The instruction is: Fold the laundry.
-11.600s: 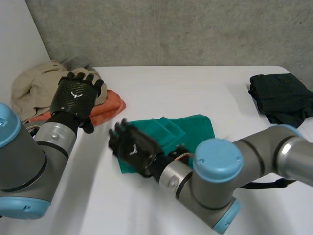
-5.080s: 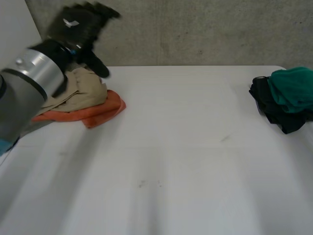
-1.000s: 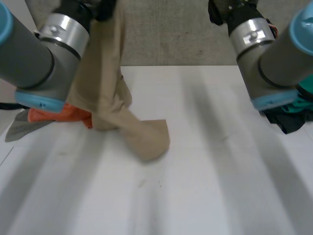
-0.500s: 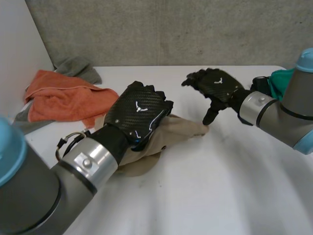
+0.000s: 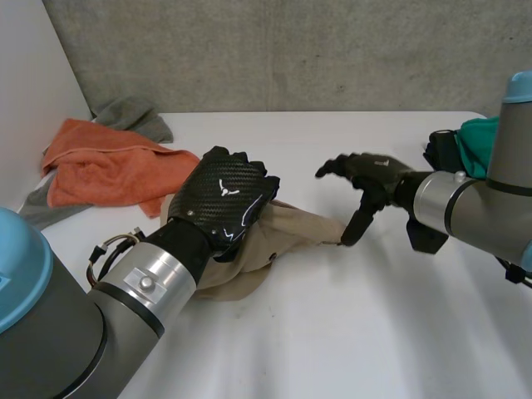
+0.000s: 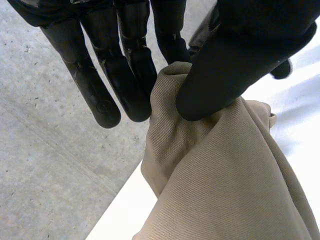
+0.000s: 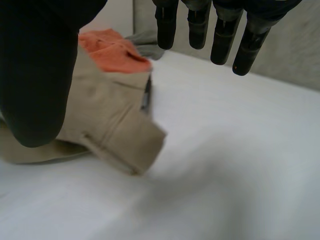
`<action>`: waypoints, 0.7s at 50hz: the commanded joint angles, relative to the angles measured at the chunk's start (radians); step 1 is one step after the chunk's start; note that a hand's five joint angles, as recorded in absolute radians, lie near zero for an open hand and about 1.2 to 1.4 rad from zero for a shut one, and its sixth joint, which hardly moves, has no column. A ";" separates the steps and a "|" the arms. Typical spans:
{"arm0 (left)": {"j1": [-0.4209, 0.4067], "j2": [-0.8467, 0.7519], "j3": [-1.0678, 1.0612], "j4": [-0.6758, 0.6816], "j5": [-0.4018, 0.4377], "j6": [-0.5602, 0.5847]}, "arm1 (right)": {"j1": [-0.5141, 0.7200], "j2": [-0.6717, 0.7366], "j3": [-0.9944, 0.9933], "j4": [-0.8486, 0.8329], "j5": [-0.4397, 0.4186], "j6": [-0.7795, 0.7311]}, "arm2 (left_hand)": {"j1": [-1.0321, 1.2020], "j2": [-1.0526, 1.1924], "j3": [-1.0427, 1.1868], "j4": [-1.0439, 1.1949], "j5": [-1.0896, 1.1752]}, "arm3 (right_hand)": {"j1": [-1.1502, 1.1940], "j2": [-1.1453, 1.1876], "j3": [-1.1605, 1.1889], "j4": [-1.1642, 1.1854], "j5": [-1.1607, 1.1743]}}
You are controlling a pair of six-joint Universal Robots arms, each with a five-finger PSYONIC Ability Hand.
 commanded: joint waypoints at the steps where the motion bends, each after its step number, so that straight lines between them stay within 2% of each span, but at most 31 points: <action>1: 0.000 0.002 -0.004 0.001 -0.002 -0.001 | 0.057 0.097 0.006 -0.068 -0.010 0.044 | 0.282 0.198 0.201 0.194 0.217 | -0.027 -0.047 -0.041 -0.063 -0.065; 2: 0.000 0.002 -0.004 0.001 0.000 -0.001 | 0.075 0.113 0.001 -0.082 -0.005 0.058 | 0.282 0.198 0.201 0.194 0.217 | -0.027 -0.047 -0.041 -0.063 -0.065; 5: -0.002 0.002 -0.004 0.001 0.000 -0.001 | 0.123 0.166 -0.014 -0.138 0.027 0.116 | 0.282 0.198 0.201 0.194 0.217 | 0.311 0.291 0.296 0.275 0.273; 6: 0.000 0.002 -0.004 0.003 0.000 -0.001 | 0.126 0.177 -0.020 -0.155 0.042 0.127 | 0.282 0.198 0.201 0.194 0.217 | 0.533 0.513 0.519 0.497 0.495; 7: 0.000 0.002 -0.004 0.003 0.000 -0.001 | 0.126 0.189 -0.030 -0.193 0.083 0.139 | 0.282 0.198 0.201 0.194 0.217 | 1.099 1.079 1.085 1.063 1.061; 8: -0.002 0.000 -0.003 0.004 0.000 -0.001 | 0.127 0.190 -0.031 -0.213 0.105 0.143 | 0.282 0.198 0.201 0.194 0.217 | 1.194 1.174 1.180 1.158 1.156; 11: 0.000 0.000 -0.003 0.009 0.001 -0.002 | 0.129 0.151 -0.015 -0.273 0.165 0.135 | 0.282 0.198 0.201 0.194 0.217 | 1.195 1.175 1.180 1.159 1.157; 15: 0.006 0.000 0.002 0.020 0.003 -0.012 | 0.114 0.044 0.038 -0.281 0.170 0.071 | 0.282 0.198 0.201 0.194 0.217 | 1.195 1.175 1.180 1.159 1.157; 19: 0.014 0.000 0.001 0.047 0.001 -0.019 | 0.057 -0.070 0.142 -0.290 0.165 -0.086 | -0.031 -0.115 -0.112 -0.119 -0.096 | 1.195 1.175 1.180 1.159 1.157; 23: 0.028 -0.003 -0.004 0.081 -0.003 -0.041 | 0.037 -0.152 0.228 -0.292 0.171 -0.216 | -0.512 -0.596 -0.592 -0.600 -0.576 | 1.195 1.175 1.180 1.159 1.157; 24: 0.040 -0.010 -0.004 0.086 -0.003 -0.061 | 0.037 -0.159 0.240 -0.293 0.171 -0.235 | -0.719 -0.804 -0.800 -0.807 -0.784 | 1.195 1.175 1.180 1.159 1.157; 28: 0.086 -0.041 -0.003 0.075 -0.013 -0.154 | 0.037 -0.160 0.272 -0.306 0.177 -0.264 | -0.894 -0.978 -0.975 -0.982 -0.959 | 1.195 1.175 1.180 1.159 1.157; 30: 0.107 -0.046 -0.003 0.072 -0.020 -0.203 | 0.040 -0.159 0.280 -0.310 0.179 -0.262 | -0.927 -1.011 -1.008 -1.015 -0.992 | 1.195 1.175 1.180 1.159 1.157; 33: 0.167 -0.050 -0.009 0.049 -0.013 -0.338 | 0.038 -0.157 0.288 -0.310 0.180 -0.261 | -0.924 -1.008 -1.005 -1.012 -0.989 | 1.195 1.175 1.180 1.159 1.157; 35: 0.185 -0.053 -0.012 0.035 -0.011 -0.373 | 0.038 -0.157 0.302 -0.313 0.180 -0.261 | -0.918 -1.002 -0.999 -1.006 -0.983 | 1.195 1.175 1.180 1.159 1.157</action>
